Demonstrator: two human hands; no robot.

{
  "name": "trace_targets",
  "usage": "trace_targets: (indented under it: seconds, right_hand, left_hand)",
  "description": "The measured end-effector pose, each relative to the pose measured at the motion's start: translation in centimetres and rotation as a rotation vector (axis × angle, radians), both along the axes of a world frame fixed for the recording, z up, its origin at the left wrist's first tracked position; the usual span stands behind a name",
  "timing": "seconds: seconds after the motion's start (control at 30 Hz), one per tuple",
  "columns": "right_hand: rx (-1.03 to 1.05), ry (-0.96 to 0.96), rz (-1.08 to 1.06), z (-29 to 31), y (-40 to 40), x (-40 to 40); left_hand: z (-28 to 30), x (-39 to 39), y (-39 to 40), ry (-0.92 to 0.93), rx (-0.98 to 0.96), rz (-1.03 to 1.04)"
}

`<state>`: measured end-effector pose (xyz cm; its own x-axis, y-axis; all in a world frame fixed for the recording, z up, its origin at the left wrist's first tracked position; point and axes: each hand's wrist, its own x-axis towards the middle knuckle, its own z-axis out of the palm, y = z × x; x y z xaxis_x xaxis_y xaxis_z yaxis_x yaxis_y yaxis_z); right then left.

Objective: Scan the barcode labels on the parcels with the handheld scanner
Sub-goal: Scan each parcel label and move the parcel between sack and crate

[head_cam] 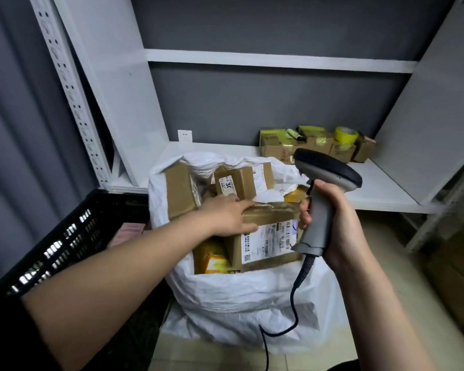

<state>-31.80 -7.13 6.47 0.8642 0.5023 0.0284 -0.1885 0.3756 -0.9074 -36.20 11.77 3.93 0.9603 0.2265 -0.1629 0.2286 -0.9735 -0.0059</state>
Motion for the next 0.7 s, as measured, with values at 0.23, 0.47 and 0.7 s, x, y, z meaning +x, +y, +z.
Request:
trace_targets:
  seconds: [0.23,0.47,0.7]
  right_hand:
    - [-0.02,0.03,0.222,-0.5,4.3,-3.1]
    - [-0.179,0.02,0.58,-2.9,10.7,-9.0]
    - [-0.399,-0.076,0.647,-8.0,19.6,-14.6]
  left_hand:
    - [1.3,-3.4,4.3,-0.402,-0.447,0.147]
    - [-1.7,-15.2,15.5,-0.819,-0.46,0.489]
    - [-10.6,-23.7,22.8,-0.193,-0.307,0.73]
